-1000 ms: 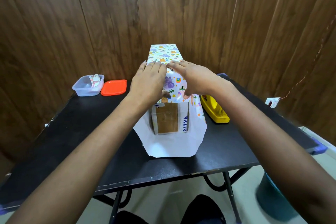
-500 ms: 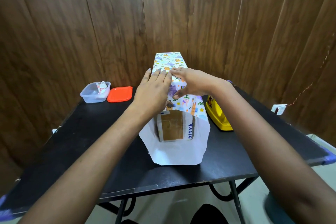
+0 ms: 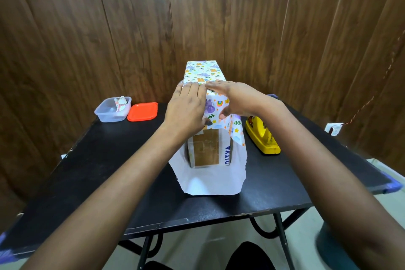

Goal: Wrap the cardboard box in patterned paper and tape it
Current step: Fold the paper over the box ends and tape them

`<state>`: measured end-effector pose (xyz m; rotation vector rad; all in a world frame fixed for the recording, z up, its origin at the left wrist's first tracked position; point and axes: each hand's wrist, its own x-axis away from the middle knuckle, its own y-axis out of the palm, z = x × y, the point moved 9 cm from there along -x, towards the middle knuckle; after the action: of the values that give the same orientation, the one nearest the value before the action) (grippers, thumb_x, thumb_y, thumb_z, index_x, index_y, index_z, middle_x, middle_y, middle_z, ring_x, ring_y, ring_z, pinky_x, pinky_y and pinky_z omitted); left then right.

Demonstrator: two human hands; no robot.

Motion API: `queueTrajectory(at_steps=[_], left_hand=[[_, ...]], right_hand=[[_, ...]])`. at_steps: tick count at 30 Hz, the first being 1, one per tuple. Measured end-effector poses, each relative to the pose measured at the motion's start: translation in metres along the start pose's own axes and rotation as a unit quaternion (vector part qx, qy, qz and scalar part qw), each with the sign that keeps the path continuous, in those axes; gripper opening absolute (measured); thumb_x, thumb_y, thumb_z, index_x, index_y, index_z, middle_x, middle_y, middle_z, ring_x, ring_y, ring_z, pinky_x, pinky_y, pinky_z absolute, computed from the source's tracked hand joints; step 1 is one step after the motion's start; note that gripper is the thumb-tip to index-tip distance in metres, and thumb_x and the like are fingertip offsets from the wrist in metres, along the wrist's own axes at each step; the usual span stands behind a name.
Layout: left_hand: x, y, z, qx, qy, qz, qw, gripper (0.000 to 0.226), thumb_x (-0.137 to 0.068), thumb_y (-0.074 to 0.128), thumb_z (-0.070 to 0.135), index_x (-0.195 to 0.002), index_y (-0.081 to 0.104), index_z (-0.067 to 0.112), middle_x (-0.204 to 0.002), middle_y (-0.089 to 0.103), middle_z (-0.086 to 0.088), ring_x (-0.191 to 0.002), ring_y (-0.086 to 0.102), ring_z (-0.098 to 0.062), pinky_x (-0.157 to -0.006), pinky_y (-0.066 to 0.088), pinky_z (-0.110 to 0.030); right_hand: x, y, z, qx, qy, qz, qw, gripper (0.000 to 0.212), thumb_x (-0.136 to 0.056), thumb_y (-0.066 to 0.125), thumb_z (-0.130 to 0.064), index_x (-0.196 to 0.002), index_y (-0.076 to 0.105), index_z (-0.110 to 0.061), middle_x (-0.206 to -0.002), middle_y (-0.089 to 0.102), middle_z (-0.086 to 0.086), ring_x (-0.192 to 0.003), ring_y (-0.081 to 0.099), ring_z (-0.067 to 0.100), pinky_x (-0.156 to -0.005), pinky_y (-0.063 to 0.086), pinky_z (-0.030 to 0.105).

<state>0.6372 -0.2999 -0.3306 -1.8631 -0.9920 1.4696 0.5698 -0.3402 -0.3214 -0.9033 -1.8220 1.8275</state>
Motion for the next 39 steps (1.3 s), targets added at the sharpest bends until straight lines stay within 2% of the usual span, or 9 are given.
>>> queueTrajectory(at_steps=[11, 14, 20, 24, 29, 31, 34, 37, 39], left_hand=[[-0.004, 0.000, -0.003, 0.019, -0.019, -0.003, 1.000, 0.073, -0.075, 0.069, 0.050, -0.127, 0.037, 0.010, -0.125, 0.046, -0.006, -0.121, 0.042, -0.022, -0.114, 0.016, -0.038], [-0.005, 0.000, -0.003, 0.013, -0.016, -0.006, 1.000, 0.073, -0.075, 0.068, 0.052, -0.127, 0.036, 0.011, -0.126, 0.045, -0.007, -0.121, 0.042, -0.023, -0.113, 0.017, -0.038], [-0.005, 0.000, -0.003, 0.021, -0.019, -0.011, 1.000, 0.074, -0.074, 0.069, 0.053, -0.126, 0.036, 0.011, -0.125, 0.044, -0.006, -0.118, 0.042, -0.022, -0.112, 0.019, -0.037], [-0.005, 0.000, -0.003, 0.014, -0.024, -0.022, 0.999, 0.077, -0.073, 0.070, 0.054, -0.127, 0.035, 0.012, -0.126, 0.043, -0.006, -0.119, 0.041, -0.022, -0.113, 0.018, -0.038], [-0.008, -0.003, 0.000, 0.000, -0.017, -0.027, 1.000, 0.075, -0.074, 0.069, 0.054, -0.127, 0.035, 0.013, -0.125, 0.044, -0.005, -0.118, 0.042, -0.022, -0.113, 0.018, -0.039], [-0.008, -0.004, 0.000, 0.000, -0.013, -0.025, 1.000, 0.075, -0.074, 0.069, 0.053, -0.127, 0.035, 0.013, -0.126, 0.044, -0.005, -0.119, 0.042, -0.022, -0.113, 0.019, -0.039], [-0.008, -0.004, 0.001, -0.004, -0.007, -0.032, 0.999, 0.082, -0.075, 0.069, 0.054, -0.135, 0.032, 0.013, -0.131, 0.041, -0.007, -0.122, 0.040, -0.024, -0.111, 0.021, -0.038], [-0.010, -0.005, 0.002, -0.028, 0.004, -0.042, 0.999, 0.092, -0.074, 0.068, 0.056, -0.143, 0.027, 0.011, -0.134, 0.039, -0.010, -0.123, 0.037, -0.027, -0.109, 0.021, -0.037], [-0.010, -0.006, 0.003, -0.029, 0.003, -0.041, 0.999, 0.088, -0.073, 0.069, 0.055, -0.139, 0.032, 0.010, -0.132, 0.040, -0.011, -0.121, 0.038, -0.028, -0.108, 0.022, -0.037]], right_hand=[[0.001, -0.001, 0.001, -0.023, 0.000, 0.013, 1.000, 0.090, -0.081, 0.072, -0.013, -0.150, 0.017, -0.028, -0.156, 0.023, -0.007, -0.141, 0.025, 0.013, -0.101, 0.027, 0.020], [-0.002, 0.003, 0.008, -0.119, -0.015, 0.019, 0.993, 0.088, -0.076, 0.074, -0.008, -0.148, 0.027, -0.026, -0.152, 0.030, -0.010, -0.141, 0.025, 0.011, -0.105, 0.024, 0.019], [0.005, 0.007, 0.033, -0.517, -0.025, 0.045, 0.855, 0.052, -0.084, 0.063, 0.003, -0.133, 0.051, -0.011, -0.128, 0.058, -0.001, -0.112, 0.058, 0.010, -0.098, 0.046, 0.021], [0.016, 0.017, 0.080, -0.573, 0.040, 0.181, 0.799, 0.031, -0.092, 0.058, -0.012, -0.122, 0.061, -0.006, -0.122, 0.064, 0.003, -0.114, 0.058, 0.013, -0.097, 0.045, 0.028], [0.030, 0.044, 0.100, -0.573, 0.105, 0.182, 0.792, 0.030, -0.094, 0.056, -0.024, -0.119, 0.062, -0.011, -0.120, 0.064, 0.004, -0.118, 0.057, 0.017, -0.100, 0.046, 0.033], [0.031, 0.039, 0.091, -0.560, 0.100, 0.178, 0.803, 0.037, -0.092, 0.058, -0.030, -0.125, 0.057, -0.014, -0.125, 0.061, 0.002, -0.121, 0.055, 0.016, -0.100, 0.044, 0.030], [0.025, 0.015, 0.064, -0.461, 0.060, 0.172, 0.869, 0.067, -0.081, 0.071, -0.033, -0.140, 0.041, -0.022, -0.143, 0.044, -0.007, -0.131, 0.039, 0.006, -0.104, 0.034, 0.024], [0.013, 0.000, 0.031, -0.251, 0.021, 0.103, 0.962, 0.081, -0.078, 0.075, -0.027, -0.146, 0.032, -0.023, -0.152, 0.031, -0.006, -0.143, 0.020, 0.010, -0.109, 0.026, 0.027], [0.008, -0.003, 0.022, -0.107, 0.033, 0.059, 0.992, 0.082, -0.079, 0.074, -0.023, -0.147, 0.030, -0.022, -0.150, 0.035, 0.001, -0.138, 0.031, 0.020, -0.104, 0.034, 0.030]])
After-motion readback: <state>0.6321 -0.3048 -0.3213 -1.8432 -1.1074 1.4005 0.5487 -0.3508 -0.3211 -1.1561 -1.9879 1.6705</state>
